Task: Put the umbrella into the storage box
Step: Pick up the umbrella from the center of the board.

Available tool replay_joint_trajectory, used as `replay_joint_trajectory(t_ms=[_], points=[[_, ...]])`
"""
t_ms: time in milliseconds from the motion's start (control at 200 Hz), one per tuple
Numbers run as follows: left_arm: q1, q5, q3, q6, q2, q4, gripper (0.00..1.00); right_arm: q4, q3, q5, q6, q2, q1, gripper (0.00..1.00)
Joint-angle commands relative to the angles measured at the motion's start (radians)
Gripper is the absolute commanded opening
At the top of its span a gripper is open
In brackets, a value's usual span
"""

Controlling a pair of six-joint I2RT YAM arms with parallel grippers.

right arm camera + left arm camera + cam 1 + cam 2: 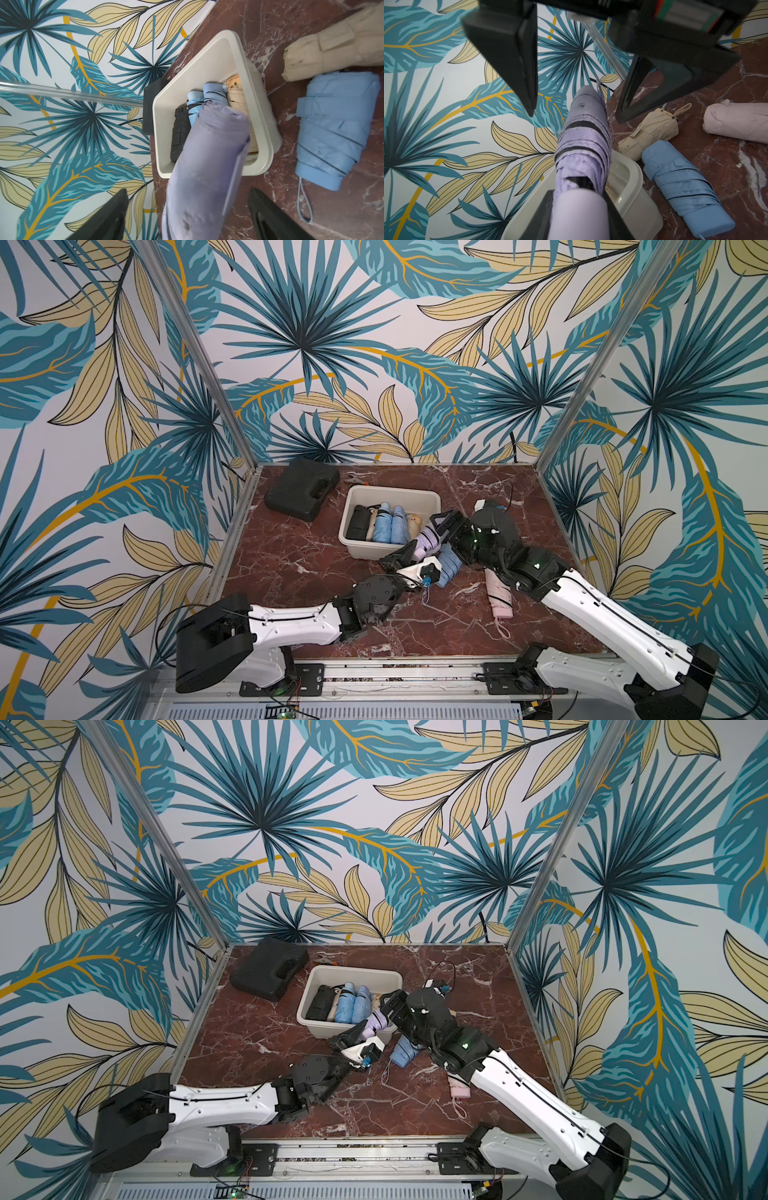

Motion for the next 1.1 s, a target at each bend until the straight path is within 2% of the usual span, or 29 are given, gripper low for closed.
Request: replay_joint_trajectory(t_ms=[0, 75, 140, 215, 285, 351, 441, 501, 671, 791, 1097], points=[[0.038, 0.101, 0.073, -0.189, -0.103, -0.211, 0.00, -0.063, 0.023, 0.092, -0.179, -0.043, -0.002, 0.96], [0.088, 0.205, 0.104, -0.301, -0.165, -0.371, 0.00, -0.109, 0.060, 0.139, -0.330, -0.063, -0.002, 0.97], [0.154, 0.329, 0.181, -0.443, -0.205, -0.612, 0.00, -0.140, 0.090, 0.163, -0.502, -0.073, -0.002, 0.97], [0.206, 0.427, 0.262, -0.533, -0.244, -0.817, 0.00, -0.178, 0.132, 0.173, -0.701, -0.078, -0.001, 0.96], [0.255, 0.509, 0.306, -0.592, -0.284, -0.940, 0.00, -0.187, 0.163, 0.129, -0.867, -0.078, -0.001, 0.94], [0.304, 0.600, 0.330, -0.640, -0.318, -1.023, 0.00, -0.192, 0.186, 0.025, -1.012, -0.073, -0.001, 0.93], [0.365, 0.722, 0.341, -0.701, -0.355, -1.073, 0.00, -0.251, 0.243, -0.191, -1.190, -0.039, 0.019, 0.89], [0.397, 0.820, 0.344, -0.734, -0.370, -1.094, 0.00, -0.313, 0.296, -0.259, -1.284, -0.001, 0.053, 0.89], [0.445, 0.992, 0.329, -0.814, -0.394, -1.102, 0.00, -0.384, 0.343, -0.114, -1.615, 0.069, 0.185, 0.94], [0.473, 1.053, 0.314, -0.848, -0.413, -1.092, 0.00, -0.396, 0.335, -0.097, -1.811, 0.103, 0.238, 0.99], [0.497, 1.094, 0.276, -0.883, -0.451, -1.050, 0.00, -0.244, 0.224, -0.116, -1.980, 0.149, 0.289, 0.99]])
